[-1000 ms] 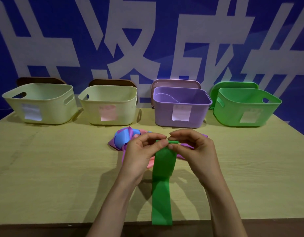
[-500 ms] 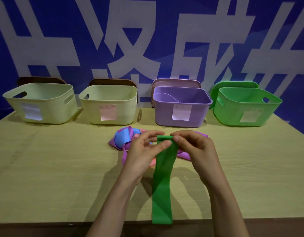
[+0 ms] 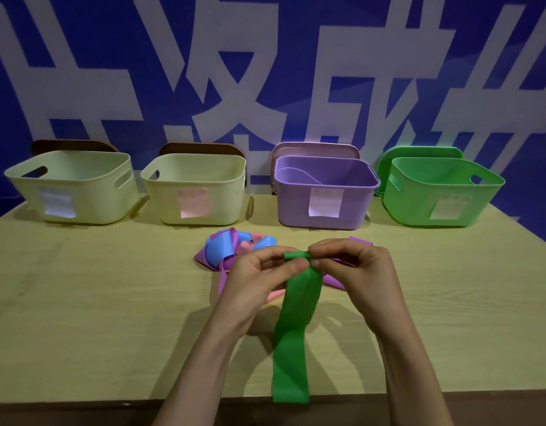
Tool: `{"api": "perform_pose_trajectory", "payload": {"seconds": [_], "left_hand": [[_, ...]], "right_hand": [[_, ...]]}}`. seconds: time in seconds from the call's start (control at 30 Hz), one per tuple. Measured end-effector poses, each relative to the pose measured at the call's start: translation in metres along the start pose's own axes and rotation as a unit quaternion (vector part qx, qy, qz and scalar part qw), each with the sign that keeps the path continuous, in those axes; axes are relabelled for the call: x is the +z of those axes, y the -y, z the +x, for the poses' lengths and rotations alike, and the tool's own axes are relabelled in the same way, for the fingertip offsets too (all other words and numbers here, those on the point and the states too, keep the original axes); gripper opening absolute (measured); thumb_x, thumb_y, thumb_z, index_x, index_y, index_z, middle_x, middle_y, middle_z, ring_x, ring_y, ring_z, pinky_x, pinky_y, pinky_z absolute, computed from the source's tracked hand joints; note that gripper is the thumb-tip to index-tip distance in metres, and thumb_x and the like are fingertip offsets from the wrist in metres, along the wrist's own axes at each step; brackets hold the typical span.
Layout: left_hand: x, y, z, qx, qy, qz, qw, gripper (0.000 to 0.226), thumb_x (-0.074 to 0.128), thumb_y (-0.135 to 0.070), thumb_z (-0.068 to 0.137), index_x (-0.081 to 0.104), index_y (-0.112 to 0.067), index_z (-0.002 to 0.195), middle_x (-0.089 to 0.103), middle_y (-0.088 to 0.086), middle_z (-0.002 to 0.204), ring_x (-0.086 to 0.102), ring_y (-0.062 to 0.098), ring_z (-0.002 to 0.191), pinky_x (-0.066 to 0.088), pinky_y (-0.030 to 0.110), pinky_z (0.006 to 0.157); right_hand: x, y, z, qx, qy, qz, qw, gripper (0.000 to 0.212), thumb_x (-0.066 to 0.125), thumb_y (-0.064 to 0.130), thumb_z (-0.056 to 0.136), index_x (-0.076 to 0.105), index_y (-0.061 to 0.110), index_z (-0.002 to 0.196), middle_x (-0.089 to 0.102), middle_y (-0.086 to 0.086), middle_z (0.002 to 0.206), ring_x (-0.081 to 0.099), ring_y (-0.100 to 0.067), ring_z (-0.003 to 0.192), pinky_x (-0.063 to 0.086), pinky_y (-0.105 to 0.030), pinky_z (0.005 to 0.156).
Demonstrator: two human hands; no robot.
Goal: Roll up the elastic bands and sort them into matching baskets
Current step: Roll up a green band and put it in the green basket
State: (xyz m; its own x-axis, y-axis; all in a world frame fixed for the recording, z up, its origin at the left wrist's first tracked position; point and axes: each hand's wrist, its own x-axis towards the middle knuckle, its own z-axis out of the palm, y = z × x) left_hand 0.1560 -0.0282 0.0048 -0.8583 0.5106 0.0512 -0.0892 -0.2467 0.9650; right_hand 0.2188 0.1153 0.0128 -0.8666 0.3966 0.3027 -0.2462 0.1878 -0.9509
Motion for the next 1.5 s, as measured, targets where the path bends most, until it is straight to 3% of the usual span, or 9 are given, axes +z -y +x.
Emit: {"api": "perform_pose_trajectory", "payload": {"seconds": [0.1, 0.23, 0.37, 0.73, 0.93, 1.07, 1.2, 1.33, 1.5], "left_hand": [[0.002, 0.001, 0.001, 0.013, -0.031, -0.009, 0.999, 0.007, 0.069, -0.005, 0.078, 0.07, -0.007, 0.084, 0.073, 0.002, 0.074, 0.069, 0.01, 0.07, 0.052, 0.018, 0.059], [0.002, 0.002, 0.001, 0.048, -0.04, 0.022, 0.998, 0.015, 0.068, 0.004, 0.078, 0.071, -0.009, 0.084, 0.072, -0.001, 0.072, 0.068, 0.007, 0.071, 0.051, 0.015, 0.061], [-0.001, 0.004, 0.0, 0.058, -0.032, 0.033, 0.997, 0.017, 0.07, 0.006, 0.075, 0.072, -0.007, 0.087, 0.073, 0.001, 0.078, 0.07, 0.011, 0.077, 0.052, 0.016, 0.066], [-0.001, 0.004, -0.002, -0.013, -0.007, 0.026, 1.0, 0.015, 0.068, -0.002, 0.08, 0.069, -0.005, 0.095, 0.075, 0.004, 0.081, 0.07, 0.013, 0.075, 0.054, 0.02, 0.063], [-0.007, 0.001, -0.002, -0.021, 0.009, 0.025, 0.999, 0.015, 0.069, -0.004, 0.077, 0.07, -0.008, 0.092, 0.074, 0.004, 0.085, 0.07, 0.014, 0.081, 0.056, 0.025, 0.075], [-0.006, -0.001, -0.003, 0.007, 0.011, 0.025, 1.0, 0.022, 0.074, -0.008, 0.07, 0.068, -0.007, 0.092, 0.072, 0.003, 0.083, 0.068, 0.012, 0.08, 0.053, 0.019, 0.069], [-0.003, 0.0, -0.001, 0.02, -0.028, 0.0, 0.999, 0.009, 0.069, -0.005, 0.078, 0.071, -0.009, 0.085, 0.072, 0.004, 0.079, 0.069, 0.014, 0.075, 0.053, 0.02, 0.063], [-0.002, 0.003, 0.0, 0.051, -0.04, 0.02, 0.998, 0.013, 0.068, 0.002, 0.078, 0.07, -0.01, 0.083, 0.072, 0.001, 0.076, 0.069, 0.011, 0.076, 0.053, 0.018, 0.065], [-0.002, 0.01, 0.001, 0.068, -0.052, 0.072, 0.994, 0.013, 0.071, -0.003, 0.078, 0.071, -0.014, 0.084, 0.072, 0.0, 0.077, 0.069, 0.015, 0.081, 0.054, 0.022, 0.073]], "right_hand": [[0.001, -0.002, 0.0, -0.002, 0.015, 0.01, 1.0, 0.028, 0.07, -0.013, 0.073, 0.074, 0.014, 0.081, 0.075, 0.001, 0.085, 0.07, -0.013, 0.084, 0.057, -0.039, 0.081], [-0.002, -0.004, -0.001, 0.016, 0.059, -0.006, 0.998, 0.031, 0.07, 0.003, 0.081, 0.068, 0.018, 0.107, 0.072, -0.001, 0.1, 0.069, -0.012, 0.094, 0.057, -0.033, 0.085], [0.0, -0.006, -0.001, 0.024, 0.073, -0.044, 0.996, 0.011, 0.064, 0.017, 0.087, 0.073, 0.019, 0.093, 0.074, -0.001, 0.089, 0.07, -0.016, 0.089, 0.057, -0.04, 0.085], [0.002, -0.003, -0.002, 0.021, 0.012, 0.007, 1.0, 0.012, 0.069, 0.009, 0.081, 0.075, 0.018, 0.085, 0.074, -0.005, 0.085, 0.066, -0.034, 0.093, 0.051, -0.063, 0.079], [0.0, -0.001, -0.002, 0.008, 0.031, -0.003, 0.999, 0.024, 0.074, -0.005, 0.072, 0.074, 0.017, 0.08, 0.075, 0.0, 0.083, 0.071, -0.019, 0.085, 0.056, -0.047, 0.084], [0.0, -0.004, 0.0, -0.007, 0.033, 0.002, 0.999, 0.029, 0.072, -0.013, 0.071, 0.073, 0.016, 0.076, 0.074, 0.002, 0.083, 0.071, -0.014, 0.085, 0.057, -0.037, 0.082], [0.001, -0.006, 0.0, -0.016, 0.052, 0.021, 0.998, 0.025, 0.074, -0.004, 0.072, 0.072, 0.015, 0.088, 0.073, 0.0, 0.093, 0.07, -0.014, 0.089, 0.056, -0.031, 0.078], [0.001, -0.007, 0.0, 0.023, 0.078, -0.012, 0.997, 0.031, 0.067, 0.035, 0.075, 0.071, 0.016, 0.099, 0.073, -0.002, 0.095, 0.069, -0.019, 0.093, 0.056, -0.041, 0.087], [0.005, -0.011, 0.0, 0.012, 0.058, -0.044, 0.997, 0.01, 0.067, 0.023, 0.083, 0.075, 0.023, 0.078, 0.074, -0.001, 0.079, 0.07, -0.025, 0.084, 0.055, -0.051, 0.082]]}}
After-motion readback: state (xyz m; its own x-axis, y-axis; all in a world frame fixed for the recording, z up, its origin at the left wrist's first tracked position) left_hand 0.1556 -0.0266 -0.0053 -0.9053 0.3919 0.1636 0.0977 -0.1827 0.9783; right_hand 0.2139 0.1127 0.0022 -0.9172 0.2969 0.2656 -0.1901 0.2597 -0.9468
